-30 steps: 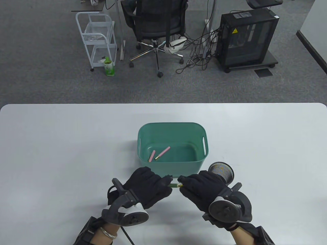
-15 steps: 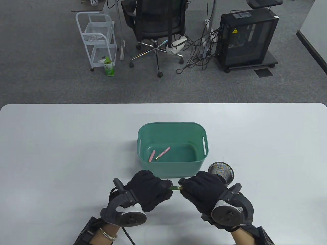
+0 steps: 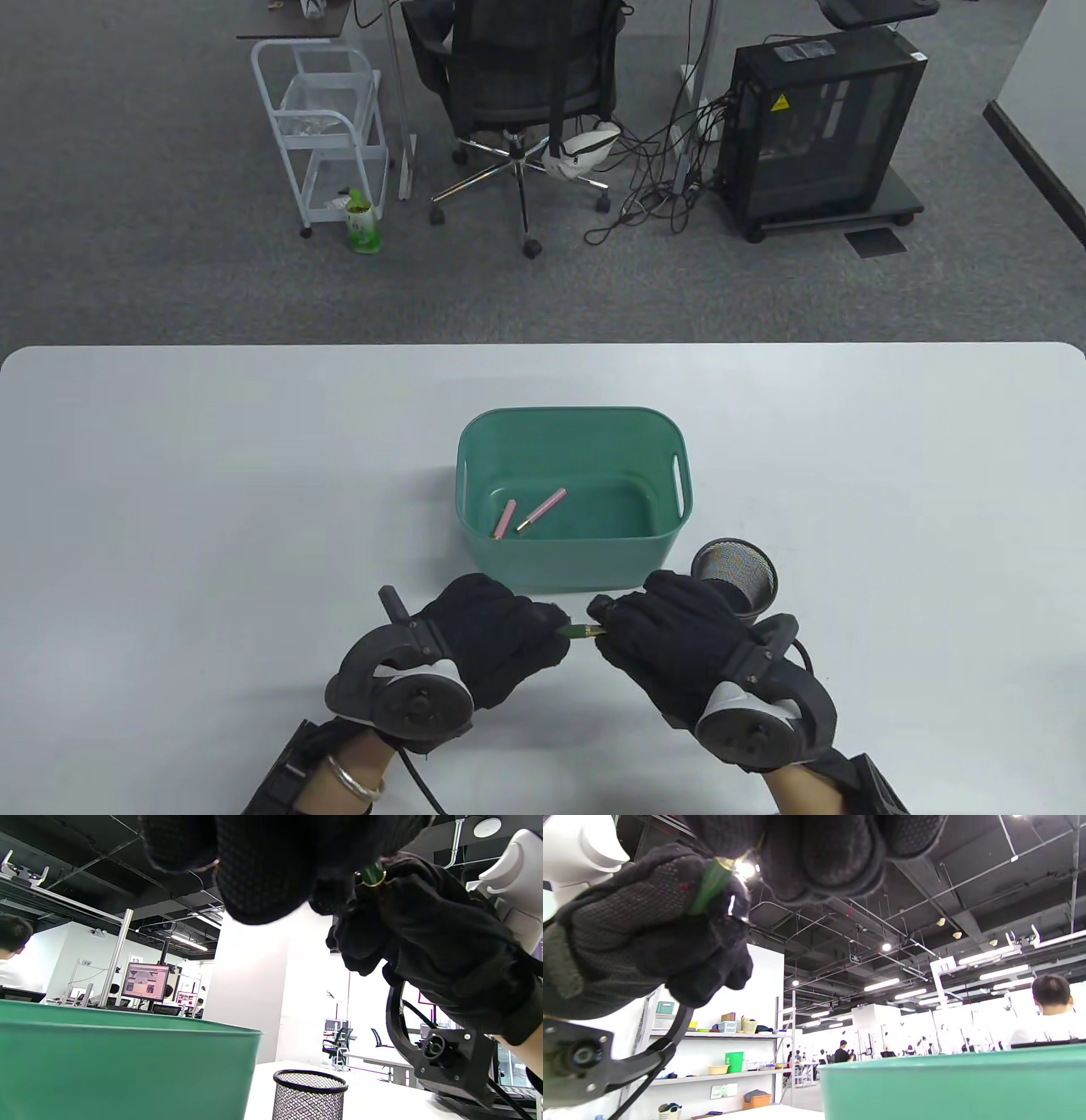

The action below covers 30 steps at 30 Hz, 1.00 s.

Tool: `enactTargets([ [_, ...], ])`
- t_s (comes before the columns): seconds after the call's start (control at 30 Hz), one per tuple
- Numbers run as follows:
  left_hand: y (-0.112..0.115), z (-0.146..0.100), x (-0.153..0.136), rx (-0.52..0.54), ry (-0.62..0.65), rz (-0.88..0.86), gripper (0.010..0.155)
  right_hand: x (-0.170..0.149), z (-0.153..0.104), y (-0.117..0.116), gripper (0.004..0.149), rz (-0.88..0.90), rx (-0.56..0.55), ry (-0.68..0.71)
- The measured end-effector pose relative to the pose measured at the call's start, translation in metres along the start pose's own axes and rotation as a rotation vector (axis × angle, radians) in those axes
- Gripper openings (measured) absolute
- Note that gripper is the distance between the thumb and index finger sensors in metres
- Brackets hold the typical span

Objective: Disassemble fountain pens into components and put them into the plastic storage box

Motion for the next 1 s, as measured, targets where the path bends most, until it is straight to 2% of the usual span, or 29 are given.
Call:
enactTargets([
  [0.23,0.0026,-0.0020,0.0006,0.017,-0.019,0.085,0.054,-0.0048,0.0000,0.0011,0.041,0.007,0.010,-0.029],
  [0.4,-0.0019,-0.0041,0.0037,0.085,-0.013,0.130,0.057,-0.0087,-0.0013,0.0025,0.041,0.022,-0.001,-0.043],
  [0.57,-0.0040,-0.0046,0.0040,0.096,-0.021,0.147,0.055,-0.0099,-0.0017,0.0027,0.041,0.033,-0.007,-0.045],
  [0.7,-0.0042,-0.0043,0.0047,0.107,-0.016,0.155,0.048,-0.0100,-0.0017,0.0028,0.041,0.033,-0.008,-0.044],
  [1.0,-0.0038,-0.0040,0.0043,0.101,-0.014,0.144,0.047,-0.0101,-0.0011,0.0020,0.041,0.035,-0.005,-0.039],
])
Point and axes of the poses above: the tracker on the back of each hand, its own x axis roughly to the thumb side, its own z axis roughly from the wrist to the fingertips, y = z × x, the point moved 1 cm from there along z, roughly from the wrist to the fingertips, and after that the axes turned 13 degrees about x, right-handed, at the moved point
